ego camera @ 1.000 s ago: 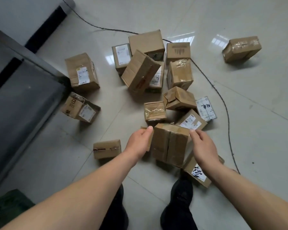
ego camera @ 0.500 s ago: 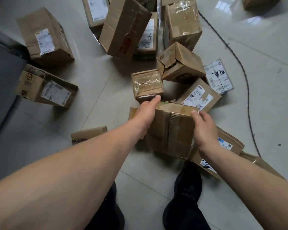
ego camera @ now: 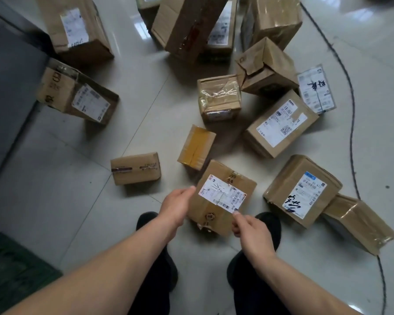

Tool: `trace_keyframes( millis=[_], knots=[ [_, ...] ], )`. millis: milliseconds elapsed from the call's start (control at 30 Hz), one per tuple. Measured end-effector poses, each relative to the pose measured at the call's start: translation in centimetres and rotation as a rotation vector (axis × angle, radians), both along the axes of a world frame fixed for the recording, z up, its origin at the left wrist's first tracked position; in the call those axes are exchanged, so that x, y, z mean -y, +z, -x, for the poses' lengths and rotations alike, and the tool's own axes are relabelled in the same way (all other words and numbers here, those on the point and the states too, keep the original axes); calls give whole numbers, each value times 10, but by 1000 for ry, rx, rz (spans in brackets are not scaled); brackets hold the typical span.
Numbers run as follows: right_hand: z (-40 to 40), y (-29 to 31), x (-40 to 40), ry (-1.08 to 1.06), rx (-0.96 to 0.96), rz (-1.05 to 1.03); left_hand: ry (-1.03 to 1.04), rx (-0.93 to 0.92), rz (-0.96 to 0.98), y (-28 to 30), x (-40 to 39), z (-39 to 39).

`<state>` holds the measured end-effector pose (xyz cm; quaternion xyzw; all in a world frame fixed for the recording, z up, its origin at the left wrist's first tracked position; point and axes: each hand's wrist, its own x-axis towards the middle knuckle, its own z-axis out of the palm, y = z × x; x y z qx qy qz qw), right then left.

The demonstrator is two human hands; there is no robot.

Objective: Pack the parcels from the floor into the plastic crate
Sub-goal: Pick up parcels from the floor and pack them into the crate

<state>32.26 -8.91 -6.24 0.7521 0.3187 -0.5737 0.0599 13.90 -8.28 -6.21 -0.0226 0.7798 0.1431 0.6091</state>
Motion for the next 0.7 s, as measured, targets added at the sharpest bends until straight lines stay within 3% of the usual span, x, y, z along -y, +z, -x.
trace_keyframes(
  millis=[200, 300, 400, 500, 700],
  knots=[
    [14, -18, -26, 319, 94, -158, 117, -13, 170, -33, 29, 8],
    [14, -36, -53, 541, 147, -239, 201, 113, 261, -43, 43, 3],
    [17, -54, -75, 689, 191, -184, 308, 256, 274, -57, 57, -8],
    [23, -64, -76, 709, 167, -73, 446, 297, 190, -70, 69, -15],
    [29, -60, -46, 562, 220, 31, 480, 40, -12, -73, 75, 14]
  ],
)
